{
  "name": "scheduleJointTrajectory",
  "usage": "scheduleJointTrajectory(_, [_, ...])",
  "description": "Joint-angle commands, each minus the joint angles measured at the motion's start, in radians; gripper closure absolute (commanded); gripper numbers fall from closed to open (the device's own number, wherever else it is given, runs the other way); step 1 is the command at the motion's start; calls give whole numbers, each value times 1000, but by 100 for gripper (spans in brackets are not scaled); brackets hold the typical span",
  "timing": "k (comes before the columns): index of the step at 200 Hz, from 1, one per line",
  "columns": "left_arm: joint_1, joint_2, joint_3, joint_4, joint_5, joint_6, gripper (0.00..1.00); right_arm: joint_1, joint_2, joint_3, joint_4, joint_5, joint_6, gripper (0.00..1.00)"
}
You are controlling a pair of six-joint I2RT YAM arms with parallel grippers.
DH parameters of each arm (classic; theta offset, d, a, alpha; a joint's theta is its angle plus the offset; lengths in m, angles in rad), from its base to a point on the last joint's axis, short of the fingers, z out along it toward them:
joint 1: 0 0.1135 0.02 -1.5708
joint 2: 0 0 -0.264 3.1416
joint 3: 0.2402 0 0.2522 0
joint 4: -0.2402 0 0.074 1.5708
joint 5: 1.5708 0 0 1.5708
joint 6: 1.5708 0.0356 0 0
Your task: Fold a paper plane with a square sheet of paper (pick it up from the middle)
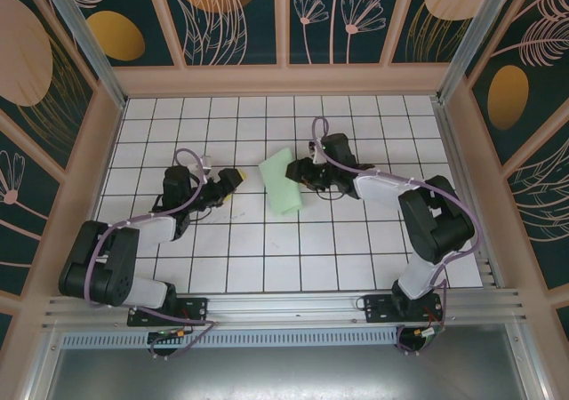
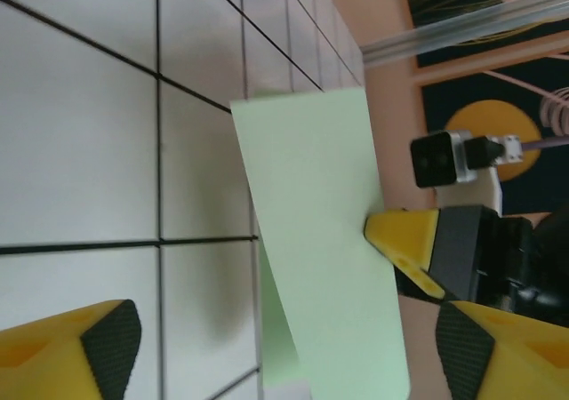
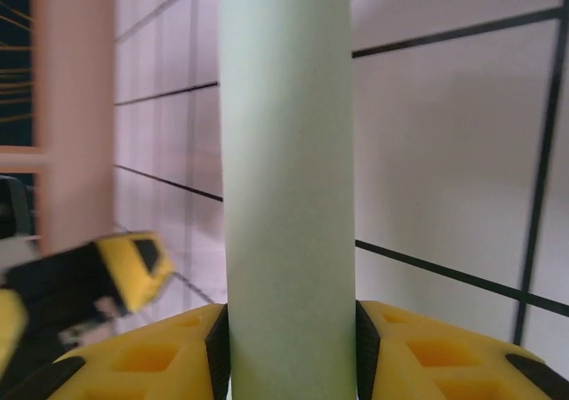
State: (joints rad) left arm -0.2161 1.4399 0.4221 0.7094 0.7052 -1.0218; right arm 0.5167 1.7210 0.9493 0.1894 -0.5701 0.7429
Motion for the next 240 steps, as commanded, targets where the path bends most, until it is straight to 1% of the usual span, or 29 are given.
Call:
scheduleJointTrajectory(1, [-22,37,-18,246,84,-126,17,-22,-28,-40,198,-164,127,57])
scheduleJointTrajectory(21, [-56,82,-22,372,98,-203,22,-33,-28,-66,286,-203,208,57])
scheduleJointTrajectory(45, [-91,136,-26,543,90,-307,29,-33,-20,-77,340,-218,279,57])
scheduleJointTrajectory(70, [-118,195,-16,644,65,-371,36,-33,-15,-102,425,-229,362,57])
scheduleJointTrajectory(90, [-130,234,-10,709,52,-411,41,-34,-16,-106,433,-229,375,57])
scheduleJointTrajectory(114, [-144,256,7,713,41,-416,50,-33,-15,-113,435,-229,381,57])
scheduleJointTrajectory(126, [-150,263,13,703,33,-411,52,-33,-15,-117,438,-229,387,57])
scheduleJointTrajectory(151, [-152,269,15,699,12,-409,59,-33,-7,-127,454,-231,401,57])
scheduleJointTrajectory(163, [-152,303,15,712,8,-415,63,-31,-3,-128,452,-227,401,57])
scheduleJointTrajectory(196, [-152,310,9,718,-11,-414,73,-12,14,-127,439,-208,394,57])
scheduleJointTrajectory(240, [-152,280,14,597,-54,-343,88,25,36,-99,342,-137,352,57])
